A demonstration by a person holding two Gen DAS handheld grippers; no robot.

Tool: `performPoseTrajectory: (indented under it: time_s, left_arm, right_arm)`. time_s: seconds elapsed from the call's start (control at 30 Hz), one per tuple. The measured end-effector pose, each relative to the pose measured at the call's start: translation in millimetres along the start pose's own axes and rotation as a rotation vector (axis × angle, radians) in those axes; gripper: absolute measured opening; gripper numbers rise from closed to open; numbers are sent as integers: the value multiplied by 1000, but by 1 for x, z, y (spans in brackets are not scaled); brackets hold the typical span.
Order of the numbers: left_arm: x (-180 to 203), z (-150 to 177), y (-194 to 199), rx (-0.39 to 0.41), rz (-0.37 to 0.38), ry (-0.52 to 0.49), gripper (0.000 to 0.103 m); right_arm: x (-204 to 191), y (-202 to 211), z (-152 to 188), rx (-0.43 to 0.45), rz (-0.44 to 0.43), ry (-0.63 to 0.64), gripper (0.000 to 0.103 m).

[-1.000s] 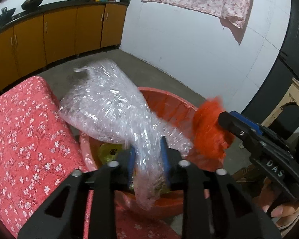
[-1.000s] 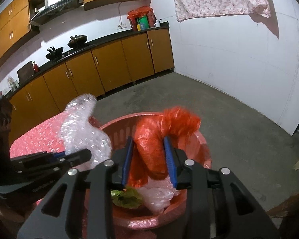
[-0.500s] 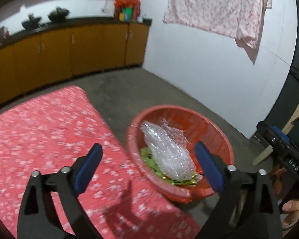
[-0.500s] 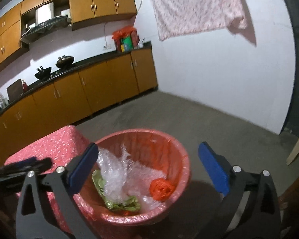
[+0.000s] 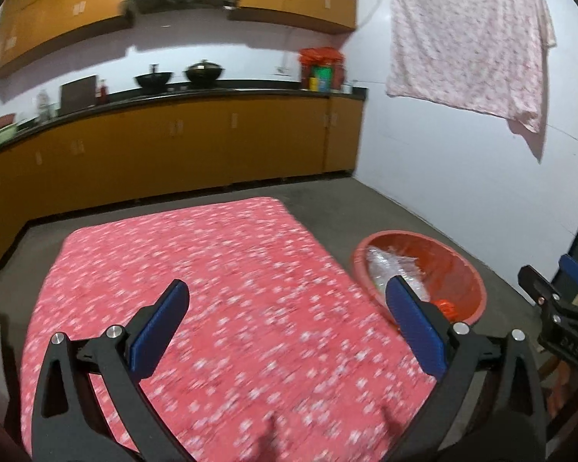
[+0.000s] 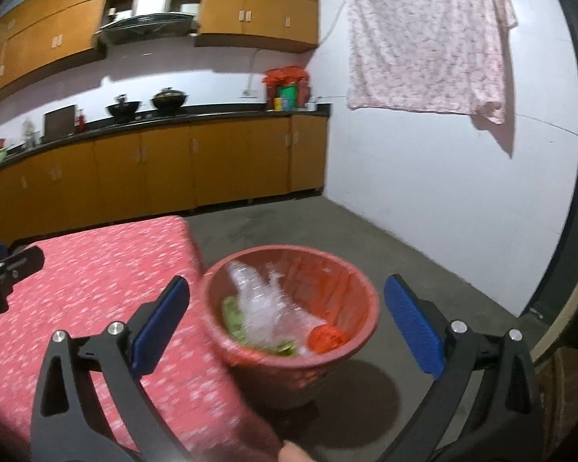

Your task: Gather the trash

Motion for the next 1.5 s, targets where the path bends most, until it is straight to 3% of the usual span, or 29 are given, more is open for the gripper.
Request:
performPoseTrajectory:
  time_s: [0.2,0.5,0.97,1.5]
  left_arm:
    - [-20,12,28,21,-62,41,101]
    - [-24,28,58,58,-114,24,101]
    - [-27,46,81,89,-130,4,101]
    - [-29,60,79,55,-133,22,101]
  right_arm:
    - [-28,27,8,12,-45,34,99]
    - [-45,57,23,12,-101,17,99]
    - [-48,88,35,29,-106,13,99]
    - [-48,92,38,25,-100,8,99]
Point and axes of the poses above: each gripper's, at about its wrist camera, not at the fingertips, and y roughly against the way its jaws point, x to its right, z to its underside, the point moved 9 cm from there along -y, roughly the way its jaws point, and after that the axes turned 5 degrees about -z, right-handed, at the moved point
